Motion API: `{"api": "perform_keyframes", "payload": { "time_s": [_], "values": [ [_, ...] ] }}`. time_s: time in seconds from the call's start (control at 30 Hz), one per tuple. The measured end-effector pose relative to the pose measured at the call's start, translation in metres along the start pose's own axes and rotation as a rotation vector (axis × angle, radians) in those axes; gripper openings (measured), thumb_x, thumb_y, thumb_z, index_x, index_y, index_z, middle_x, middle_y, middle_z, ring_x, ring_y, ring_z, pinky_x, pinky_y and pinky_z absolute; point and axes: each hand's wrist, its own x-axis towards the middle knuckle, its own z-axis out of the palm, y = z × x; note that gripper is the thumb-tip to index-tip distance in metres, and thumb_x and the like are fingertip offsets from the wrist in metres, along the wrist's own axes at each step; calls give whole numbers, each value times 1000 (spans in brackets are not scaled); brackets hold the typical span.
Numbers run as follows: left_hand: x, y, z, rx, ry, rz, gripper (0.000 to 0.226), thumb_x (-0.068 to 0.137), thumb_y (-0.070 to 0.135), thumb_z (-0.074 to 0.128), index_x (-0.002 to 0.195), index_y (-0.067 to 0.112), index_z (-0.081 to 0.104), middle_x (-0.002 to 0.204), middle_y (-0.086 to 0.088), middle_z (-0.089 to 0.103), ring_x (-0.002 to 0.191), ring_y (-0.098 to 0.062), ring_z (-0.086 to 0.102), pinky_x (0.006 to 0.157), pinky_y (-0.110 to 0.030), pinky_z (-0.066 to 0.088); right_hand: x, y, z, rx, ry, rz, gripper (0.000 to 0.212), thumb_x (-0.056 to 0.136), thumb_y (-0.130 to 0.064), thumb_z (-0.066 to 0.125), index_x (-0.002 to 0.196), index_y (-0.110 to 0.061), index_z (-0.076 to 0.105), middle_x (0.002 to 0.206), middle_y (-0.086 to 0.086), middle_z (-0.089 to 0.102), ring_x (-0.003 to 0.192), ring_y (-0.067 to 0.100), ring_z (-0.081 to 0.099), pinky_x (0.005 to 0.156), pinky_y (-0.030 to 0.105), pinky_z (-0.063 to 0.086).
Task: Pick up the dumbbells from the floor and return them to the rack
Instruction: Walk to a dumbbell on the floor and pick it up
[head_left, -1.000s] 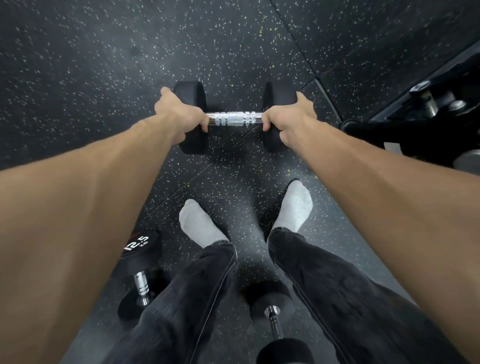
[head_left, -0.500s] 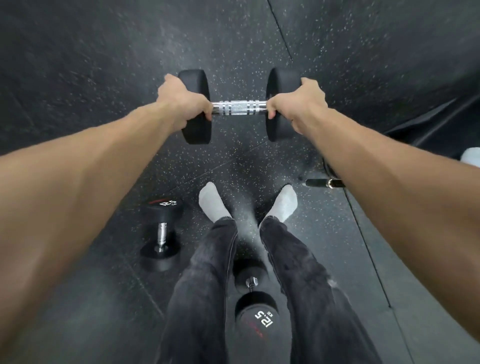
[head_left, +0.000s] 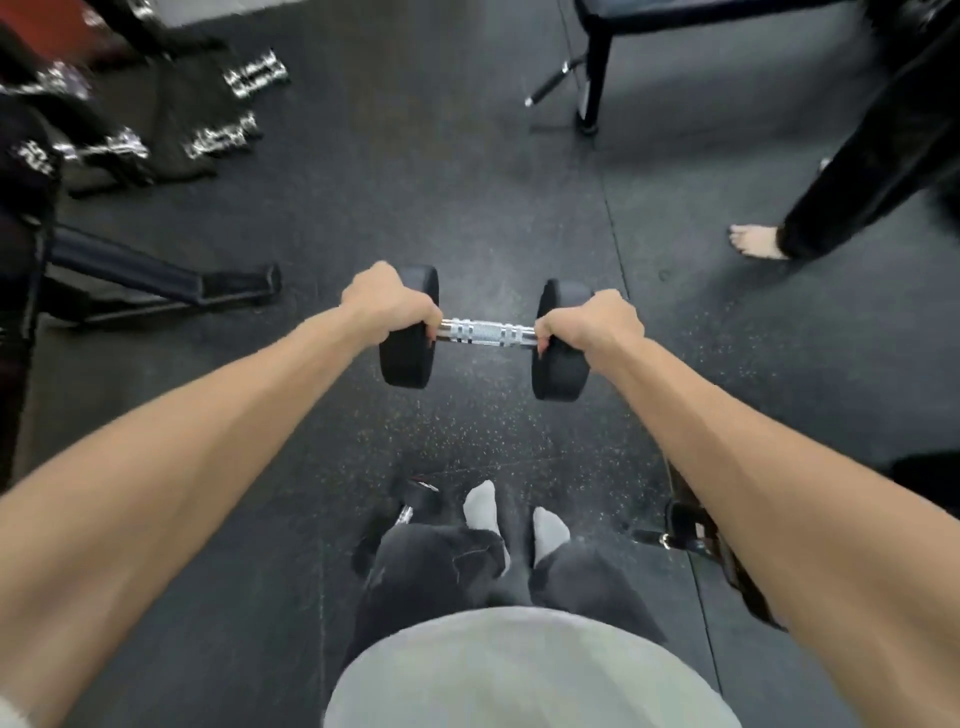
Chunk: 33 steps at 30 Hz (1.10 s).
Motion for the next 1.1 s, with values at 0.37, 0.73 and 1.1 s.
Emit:
{"api": "perform_keyframes", "payload": {
  "time_s": [0.37, 0.73, 1.1],
  "values": [
    [-128, -130, -152, -453, 350, -150, 103, 52, 20, 90, 142, 0, 46, 138, -11, 52, 104, -21, 48, 88, -36, 57, -171, -159, 24, -304, -35, -544, 37, 58, -26, 85, 75, -12, 55, 75, 4, 62, 74, 28, 64, 67, 28, 49],
    [-306, -386, -293, -659, 692, -550, 71, 50, 21, 89, 112, 1, 61, 107, -12, 66, 96, -29, 67, 74, -38, 61, -411, -285, 233, -517, -365, -1007, 35, 56, -26, 84, 72, -8, 58, 68, 5, 63, 58, 23, 62, 63, 27, 51],
    [-447, -652, -378, -787, 908, -796, 23, 59, 4, 85, 68, 8, 63, 89, -10, 64, 84, -25, 62, 59, -31, 45, -647, -335, 497, -602, -624, -1287, 50, 42, -25, 89, 77, -4, 60, 72, 8, 64, 65, 24, 64, 76, 41, 64]
  ]
}}
